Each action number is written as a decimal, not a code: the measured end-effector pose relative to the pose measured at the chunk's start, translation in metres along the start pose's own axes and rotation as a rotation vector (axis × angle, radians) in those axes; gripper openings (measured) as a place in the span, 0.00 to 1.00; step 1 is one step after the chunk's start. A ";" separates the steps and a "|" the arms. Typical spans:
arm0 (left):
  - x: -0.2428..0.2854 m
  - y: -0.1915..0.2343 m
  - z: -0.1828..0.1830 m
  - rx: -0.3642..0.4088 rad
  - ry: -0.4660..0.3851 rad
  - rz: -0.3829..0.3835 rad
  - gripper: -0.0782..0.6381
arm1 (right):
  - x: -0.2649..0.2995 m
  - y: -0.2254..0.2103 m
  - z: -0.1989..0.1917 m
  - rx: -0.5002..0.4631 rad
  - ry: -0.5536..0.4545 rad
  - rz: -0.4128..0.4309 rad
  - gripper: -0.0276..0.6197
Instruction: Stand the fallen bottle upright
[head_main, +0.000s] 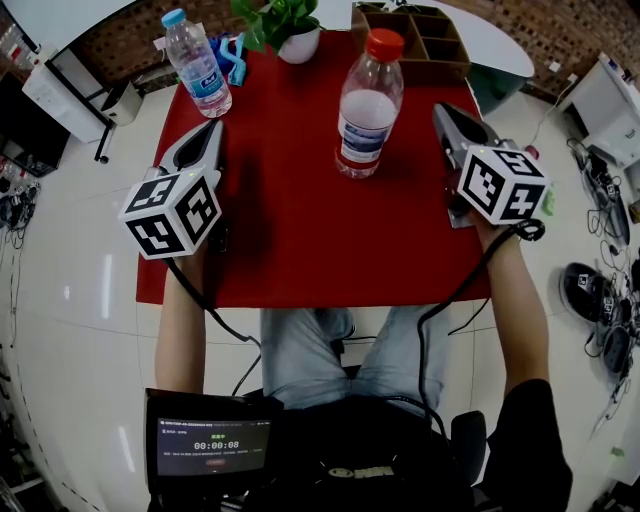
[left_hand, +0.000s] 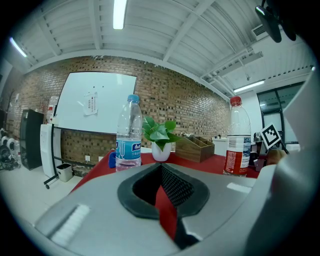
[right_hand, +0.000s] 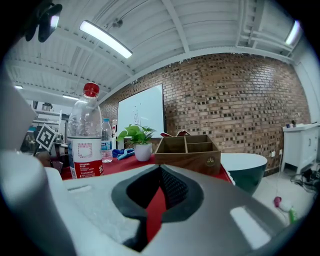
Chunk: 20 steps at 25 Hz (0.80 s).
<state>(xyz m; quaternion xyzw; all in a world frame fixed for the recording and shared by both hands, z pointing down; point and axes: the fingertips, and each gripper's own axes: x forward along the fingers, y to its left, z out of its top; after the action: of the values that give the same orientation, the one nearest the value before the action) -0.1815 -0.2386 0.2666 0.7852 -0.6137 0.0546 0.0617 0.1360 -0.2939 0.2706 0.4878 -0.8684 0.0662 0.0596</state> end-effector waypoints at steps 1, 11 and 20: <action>0.000 0.000 0.000 0.000 0.000 0.000 0.12 | 0.000 0.000 0.000 0.000 0.000 -0.001 0.05; 0.000 0.000 0.000 0.001 -0.001 0.001 0.12 | 0.000 0.001 0.000 -0.001 -0.002 0.007 0.05; -0.001 0.000 0.000 0.000 0.000 0.001 0.12 | 0.000 0.002 0.000 -0.002 -0.001 0.009 0.05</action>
<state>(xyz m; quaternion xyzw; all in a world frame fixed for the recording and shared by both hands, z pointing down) -0.1818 -0.2382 0.2663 0.7849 -0.6141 0.0544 0.0616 0.1339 -0.2927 0.2700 0.4838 -0.8707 0.0652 0.0594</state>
